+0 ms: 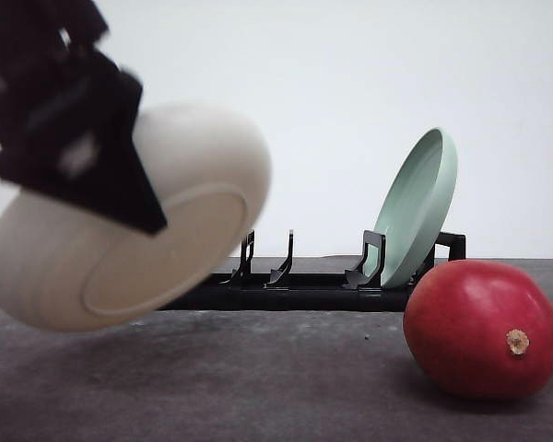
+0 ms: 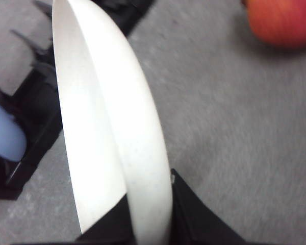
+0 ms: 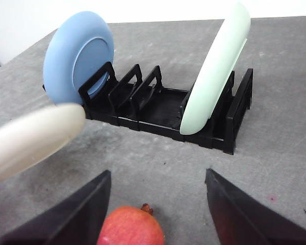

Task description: Place pomegranate in white plate

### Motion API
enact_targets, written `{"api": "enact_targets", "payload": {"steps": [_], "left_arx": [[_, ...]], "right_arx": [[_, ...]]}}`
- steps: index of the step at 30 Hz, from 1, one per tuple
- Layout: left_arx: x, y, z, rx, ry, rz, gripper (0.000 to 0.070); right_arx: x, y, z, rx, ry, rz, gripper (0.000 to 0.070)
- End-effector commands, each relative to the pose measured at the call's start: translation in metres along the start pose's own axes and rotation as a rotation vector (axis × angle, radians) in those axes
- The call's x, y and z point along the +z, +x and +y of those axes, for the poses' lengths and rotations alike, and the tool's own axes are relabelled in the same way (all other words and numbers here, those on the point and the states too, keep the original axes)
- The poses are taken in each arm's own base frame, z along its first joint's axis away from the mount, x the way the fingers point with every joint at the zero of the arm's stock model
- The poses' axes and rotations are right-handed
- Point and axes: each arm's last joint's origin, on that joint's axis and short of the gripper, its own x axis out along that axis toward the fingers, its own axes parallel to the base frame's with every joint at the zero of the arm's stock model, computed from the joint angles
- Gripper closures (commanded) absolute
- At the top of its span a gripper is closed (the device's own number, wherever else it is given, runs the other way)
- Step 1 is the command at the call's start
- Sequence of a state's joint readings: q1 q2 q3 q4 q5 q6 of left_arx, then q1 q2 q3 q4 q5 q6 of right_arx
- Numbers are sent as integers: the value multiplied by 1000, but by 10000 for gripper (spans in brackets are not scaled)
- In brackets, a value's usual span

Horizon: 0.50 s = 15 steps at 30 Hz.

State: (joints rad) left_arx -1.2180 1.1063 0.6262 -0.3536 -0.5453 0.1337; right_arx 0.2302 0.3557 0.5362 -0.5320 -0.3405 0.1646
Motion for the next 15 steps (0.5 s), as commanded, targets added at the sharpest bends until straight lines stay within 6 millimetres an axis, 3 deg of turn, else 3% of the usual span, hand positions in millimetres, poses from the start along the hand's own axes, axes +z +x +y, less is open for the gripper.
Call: {"api": "enact_targets", "payload": {"steps": [1,9,15], "left_arx": [[4,3,-5,-5,119,-3,700],[1,31,-26,-28,421,76,700],[-2,44,-34,-43,467,118,698]], "right_arx": [[5,-2,2,8,-1,-27,330],[5,-2,2,8,-2,-26,330],[5,-2,2,8,-5,-26,330]]}}
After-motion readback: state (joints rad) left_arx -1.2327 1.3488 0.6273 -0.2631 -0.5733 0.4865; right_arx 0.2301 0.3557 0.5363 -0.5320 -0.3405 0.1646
